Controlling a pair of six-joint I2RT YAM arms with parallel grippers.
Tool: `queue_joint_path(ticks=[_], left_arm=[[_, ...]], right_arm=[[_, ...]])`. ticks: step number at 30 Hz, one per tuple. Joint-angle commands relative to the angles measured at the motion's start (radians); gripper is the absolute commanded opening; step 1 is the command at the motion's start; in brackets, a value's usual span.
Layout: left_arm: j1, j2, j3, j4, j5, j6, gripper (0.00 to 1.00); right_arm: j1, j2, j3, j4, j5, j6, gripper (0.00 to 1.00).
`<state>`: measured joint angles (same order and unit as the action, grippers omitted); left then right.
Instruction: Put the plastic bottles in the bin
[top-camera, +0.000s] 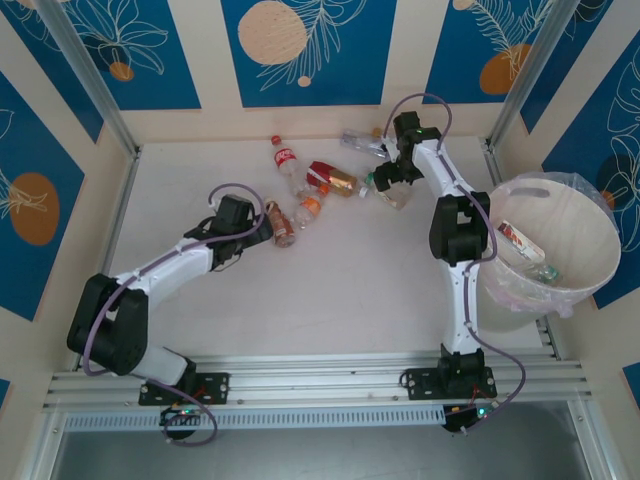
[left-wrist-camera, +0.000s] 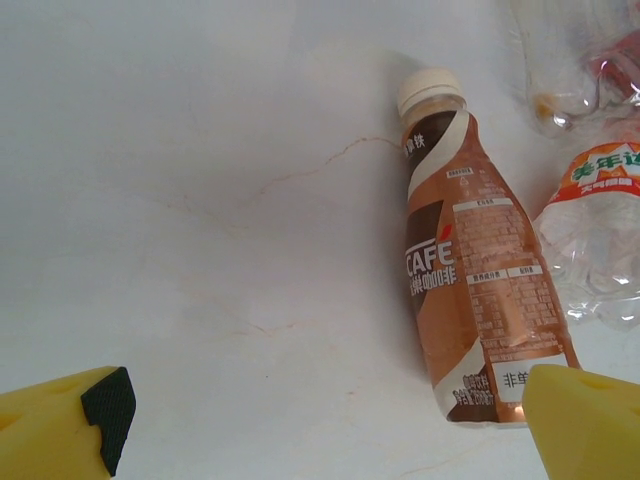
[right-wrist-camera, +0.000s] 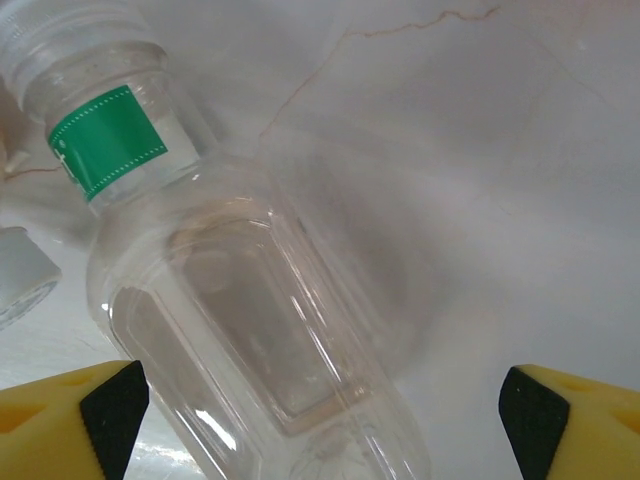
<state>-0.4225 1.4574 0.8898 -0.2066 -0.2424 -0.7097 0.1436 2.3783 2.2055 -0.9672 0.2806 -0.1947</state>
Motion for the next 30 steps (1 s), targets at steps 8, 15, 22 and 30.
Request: queue_joint_path(ticks=[8, 15, 22, 30], left_arm=[[0.025, -0.017, -0.017, 0.033, 0.035, -0.020, 1.00], [0.030, -0.015, -0.018, 0.032, 0.042, -0.024, 1.00], [0.031, -0.005, -0.014, 0.038, 0.058, -0.027, 1.00], [0.033, 0.026, -0.009, 0.083, 0.149, -0.022, 1.00]], right_arm=[[0.039, 0.138, 0.100, -0.045, -0.088, 0.006, 0.85], [0.046, 0.074, 0.041, -0.013, -0.085, 0.046, 0.58], [0.083, -0.225, -0.192, 0.084, -0.018, 0.092, 0.45], [0.110, -0.665, -0.428, 0.189, -0.154, 0.189, 0.44]])
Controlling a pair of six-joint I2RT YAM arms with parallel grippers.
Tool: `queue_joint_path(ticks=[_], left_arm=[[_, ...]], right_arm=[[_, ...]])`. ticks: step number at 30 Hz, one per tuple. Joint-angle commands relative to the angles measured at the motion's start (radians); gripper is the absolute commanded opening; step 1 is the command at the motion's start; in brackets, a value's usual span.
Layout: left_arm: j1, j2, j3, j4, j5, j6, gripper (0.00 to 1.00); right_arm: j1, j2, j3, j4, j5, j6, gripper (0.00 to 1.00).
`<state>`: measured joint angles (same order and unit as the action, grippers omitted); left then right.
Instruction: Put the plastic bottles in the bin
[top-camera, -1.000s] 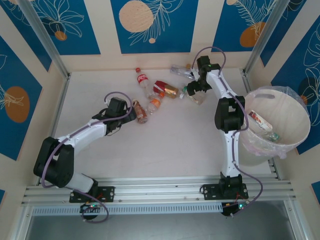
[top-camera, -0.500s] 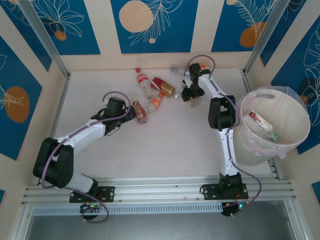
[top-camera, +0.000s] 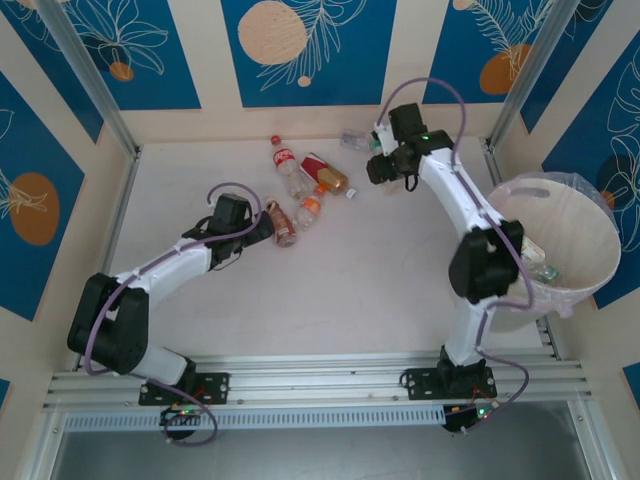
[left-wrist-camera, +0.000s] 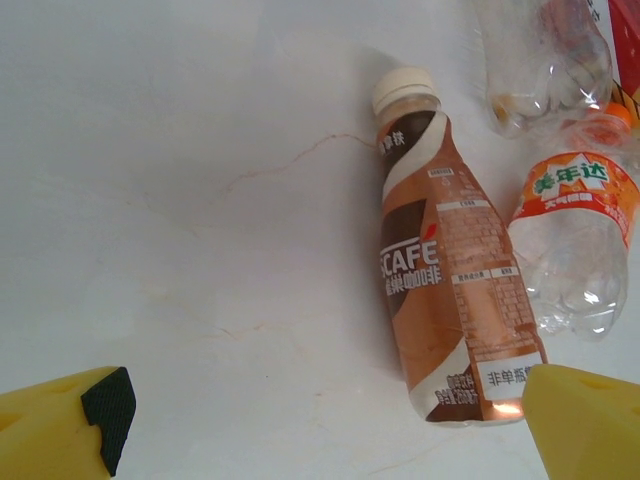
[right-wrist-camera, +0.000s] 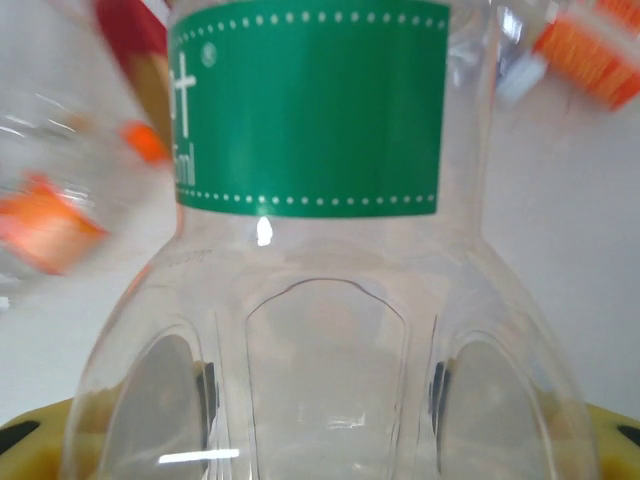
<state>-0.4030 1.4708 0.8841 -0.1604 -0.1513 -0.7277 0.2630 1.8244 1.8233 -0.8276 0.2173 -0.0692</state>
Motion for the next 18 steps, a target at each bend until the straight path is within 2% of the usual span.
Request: queue_joint_path(ticks=[1, 10, 18], left_arm=[[0.013, 0.016, -0.007, 0.049, 0.066, -0.008, 1.00], [0.018, 0.023, -0.008, 0.051, 0.073, -0.019, 1.00], [0.021, 0.039, -0.006, 0.061, 0.087, -0.033, 1.00]], right_arm=[[-0.013, -0.155, -0.066, 0.056, -0.117, 0.075, 0.44], [-0.051, -0.507, -0.219, 0.107, -0.156, 0.160, 0.42], [-0.111, -0.764, -0.299, 0.064, 0.026, 0.209, 0.42]])
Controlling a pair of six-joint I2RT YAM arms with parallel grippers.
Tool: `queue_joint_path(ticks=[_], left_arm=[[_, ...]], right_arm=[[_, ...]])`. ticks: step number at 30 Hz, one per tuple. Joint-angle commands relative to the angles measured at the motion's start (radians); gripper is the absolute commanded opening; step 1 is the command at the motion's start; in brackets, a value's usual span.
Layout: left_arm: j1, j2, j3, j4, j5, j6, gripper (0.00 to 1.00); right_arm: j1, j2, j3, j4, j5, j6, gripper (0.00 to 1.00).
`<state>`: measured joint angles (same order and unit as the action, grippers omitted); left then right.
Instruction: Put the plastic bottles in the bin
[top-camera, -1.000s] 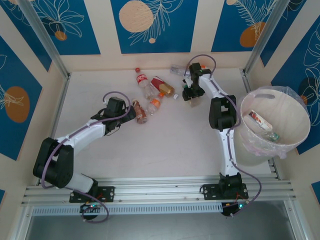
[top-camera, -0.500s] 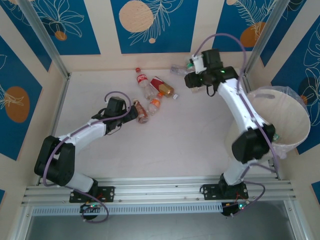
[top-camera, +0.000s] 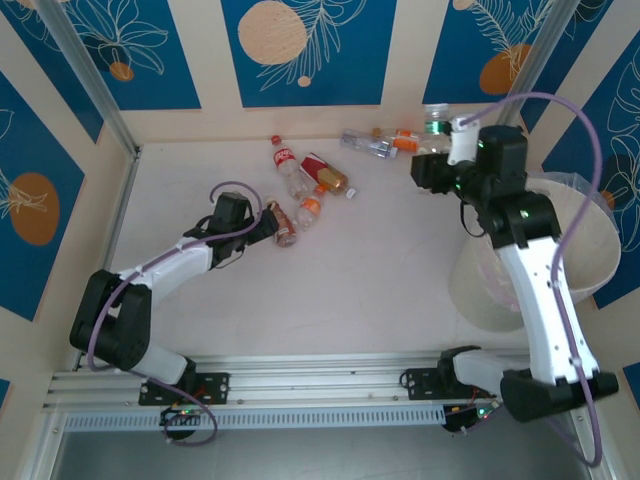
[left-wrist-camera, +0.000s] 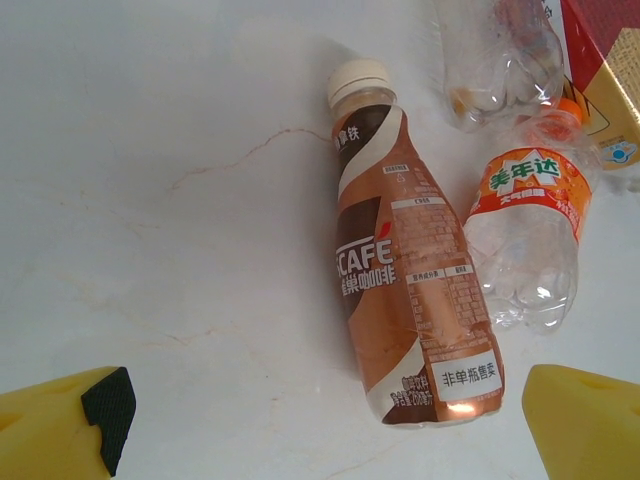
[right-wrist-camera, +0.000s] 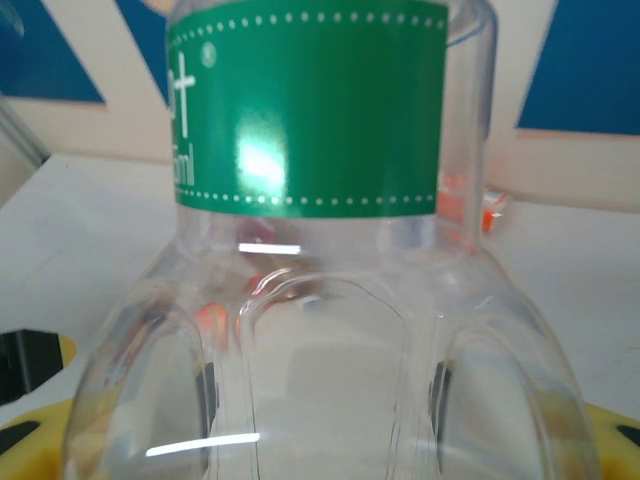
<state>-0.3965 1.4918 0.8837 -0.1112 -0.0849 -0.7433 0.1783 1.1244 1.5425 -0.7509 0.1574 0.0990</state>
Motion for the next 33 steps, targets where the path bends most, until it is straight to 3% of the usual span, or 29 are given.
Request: queue_joint_path(ticks=[1, 5, 12, 15, 19, 24, 29, 33], left_arm=[[0.014, 0.022, -0.003, 0.013, 0.023, -0.018, 1.00], [0.016, 0.040, 0.007, 0.014, 0.037, -0.024, 1.00], [0.016, 0.053, 0.016, 0.014, 0.056, -0.031, 1.00], [0.015, 0.051, 0.015, 0.013, 0.052, -0.029, 1.00], [0.019, 0.054, 0.031, 0.001, 0.057, -0.021, 1.00], [0.020, 0.082, 0.070, -0.022, 0.069, 0.003, 1.00], [0.022, 0.093, 0.110, -0.056, 0.081, 0.015, 1.00], [0.022, 0.093, 0.113, -0.059, 0.082, 0.008, 1.00]], right_arm=[[-0.050, -0.087, -0.028, -0.026, 0.091, 0.053, 0.42], [-0.193, -0.155, -0.058, -0.086, 0.016, 0.103, 0.42], [-0.407, -0.175, -0.076, -0.134, 0.026, 0.180, 0.43], [-0.444, -0.192, -0.094, -0.145, 0.150, 0.240, 0.46], [-0.465, -0.290, -0.211, -0.101, 0.439, 0.267, 0.45], [-0.496, -0.405, -0.368, -0.070, 0.504, 0.323, 0.42], [-0.500, -0.402, -0.385, -0.179, 0.779, 0.558, 0.43], [-0.502, -0.400, -0.401, -0.161, 0.775, 0.577, 0.46]])
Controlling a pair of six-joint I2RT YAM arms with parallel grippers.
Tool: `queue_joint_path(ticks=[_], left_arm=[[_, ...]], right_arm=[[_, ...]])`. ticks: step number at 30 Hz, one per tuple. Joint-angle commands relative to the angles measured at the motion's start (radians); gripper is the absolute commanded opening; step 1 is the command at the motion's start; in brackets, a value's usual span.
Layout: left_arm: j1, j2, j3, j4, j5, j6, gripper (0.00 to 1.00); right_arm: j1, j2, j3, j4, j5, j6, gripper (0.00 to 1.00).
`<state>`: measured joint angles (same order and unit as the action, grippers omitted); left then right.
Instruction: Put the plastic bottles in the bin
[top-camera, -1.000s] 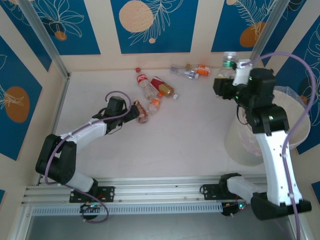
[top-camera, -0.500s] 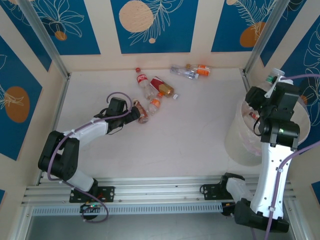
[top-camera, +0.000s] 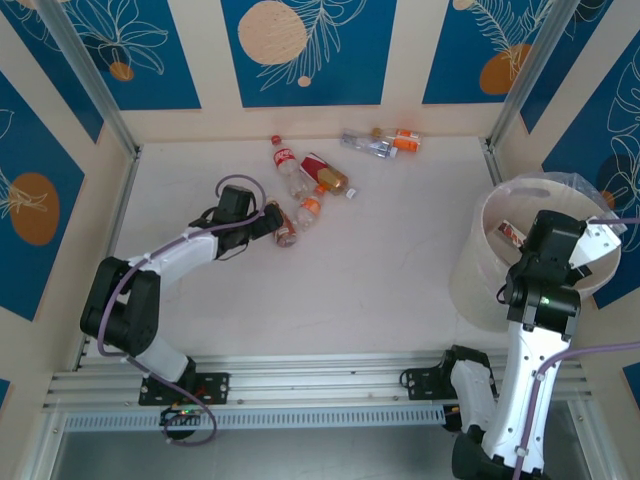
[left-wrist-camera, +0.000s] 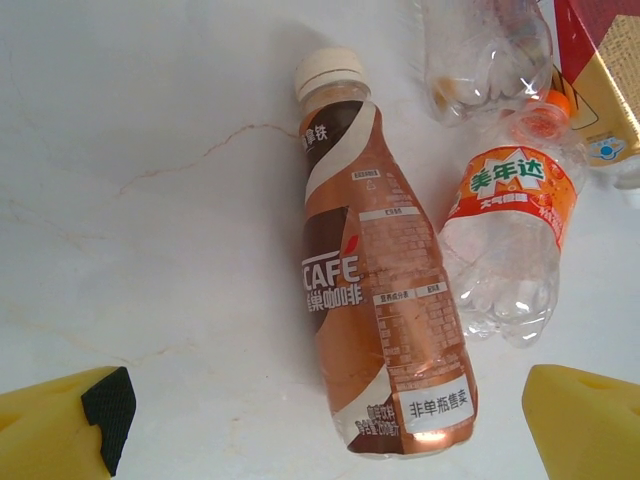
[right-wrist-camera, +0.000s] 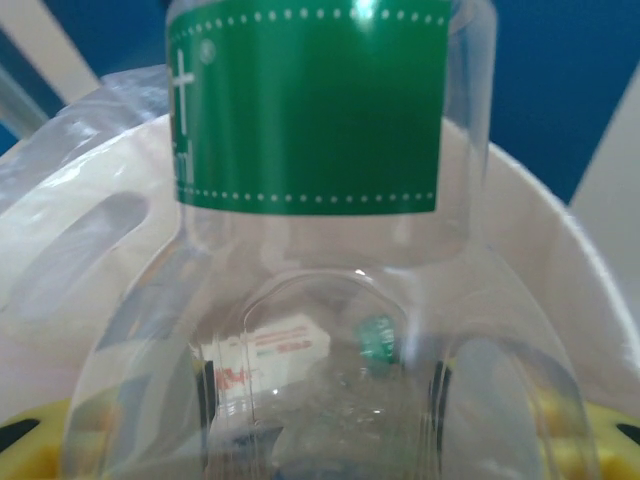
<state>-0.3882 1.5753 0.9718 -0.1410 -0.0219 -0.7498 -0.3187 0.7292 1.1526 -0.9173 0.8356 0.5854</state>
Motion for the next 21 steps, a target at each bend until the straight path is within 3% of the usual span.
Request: queue_joint_path(ticks=[1, 5, 7, 11, 21], left_arm=[[0.014, 0.008, 0.025, -0.029, 0.019, 0.010, 1.00], [0.014, 0.002, 0.022, -0.030, 0.024, 0.001, 1.00], [0.014, -0.001, 0.022, -0.034, 0.019, 0.002, 1.00], [0.014, -0.001, 0.027, -0.041, 0.014, 0.004, 1.00], [0.015, 0.031, 0.042, -0.062, 0.016, -0.001, 1.00]], right_arm=[[-0.005, 0.001, -0.019, 0.002, 0.100, 0.104, 0.48], [-0.014, 0.012, -0.030, -0.009, 0.155, 0.138, 0.70], [-0.019, 0.017, -0.031, 0.005, 0.137, 0.111, 0.76], [-0.024, 0.019, -0.021, 0.016, 0.111, 0.091, 0.98], [-0.024, 0.006, 0.028, 0.040, 0.027, 0.067, 1.00]])
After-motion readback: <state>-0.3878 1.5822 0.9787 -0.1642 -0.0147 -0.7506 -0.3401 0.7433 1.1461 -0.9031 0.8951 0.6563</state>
